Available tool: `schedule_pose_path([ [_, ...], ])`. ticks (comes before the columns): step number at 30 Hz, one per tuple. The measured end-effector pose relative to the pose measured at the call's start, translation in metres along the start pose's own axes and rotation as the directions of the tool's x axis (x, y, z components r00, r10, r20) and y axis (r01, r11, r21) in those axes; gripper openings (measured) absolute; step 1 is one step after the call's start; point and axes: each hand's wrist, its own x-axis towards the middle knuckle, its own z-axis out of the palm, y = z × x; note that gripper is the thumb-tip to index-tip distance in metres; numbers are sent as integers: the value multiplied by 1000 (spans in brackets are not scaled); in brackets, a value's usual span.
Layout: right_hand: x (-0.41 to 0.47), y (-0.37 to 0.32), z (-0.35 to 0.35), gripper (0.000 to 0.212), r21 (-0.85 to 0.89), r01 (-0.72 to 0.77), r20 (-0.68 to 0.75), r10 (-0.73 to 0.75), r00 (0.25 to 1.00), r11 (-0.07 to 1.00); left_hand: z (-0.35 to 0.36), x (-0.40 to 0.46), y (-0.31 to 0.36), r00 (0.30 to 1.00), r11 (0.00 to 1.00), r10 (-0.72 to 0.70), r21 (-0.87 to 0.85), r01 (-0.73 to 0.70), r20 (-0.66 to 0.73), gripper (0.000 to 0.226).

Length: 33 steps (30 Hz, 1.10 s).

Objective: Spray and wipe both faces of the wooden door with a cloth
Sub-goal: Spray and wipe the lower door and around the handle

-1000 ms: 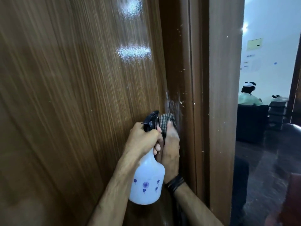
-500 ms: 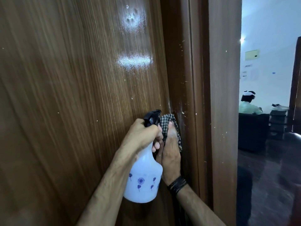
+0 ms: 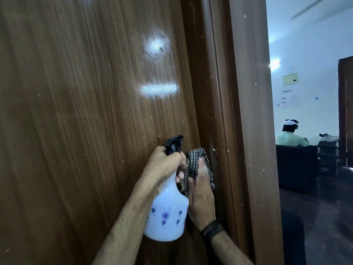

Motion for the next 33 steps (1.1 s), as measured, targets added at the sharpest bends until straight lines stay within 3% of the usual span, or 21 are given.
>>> schedule_pose_path([
  [3,-3,-7,0,55,-29,13,-33,-14,999,999,-7,-7,0,1000,1000,16,11,-16,-26,14],
  [7,82,-42,0,52,42,65,-52,-63,997,997,-17,-15,12,996,997,77,15,-76,-54,15],
  [12,165,-68,2,51,-62,181,-82,-185,979,982,-24,-18,24,988,990,136,-16,-137,-74,18],
  [16,111,-40,-1,53,-53,183,-53,-186,981,982,-24,-22,17,986,991,131,-12,-133,-105,19],
  [20,14,2,-4,57,-72,96,21,-94,995,993,-18,-38,-17,989,998,63,-3,-64,-133,16],
  [25,-53,28,-19,51,-32,-3,14,4,1000,999,1,-58,-75,982,998,-55,-19,53,-181,17],
  [28,-49,27,-26,47,-48,40,46,-37,998,998,17,-68,-112,962,996,-87,-51,76,-261,20],
  [33,-89,49,-46,42,-137,95,244,-59,968,986,54,-104,-186,911,984,-179,-74,163,-372,23],
])
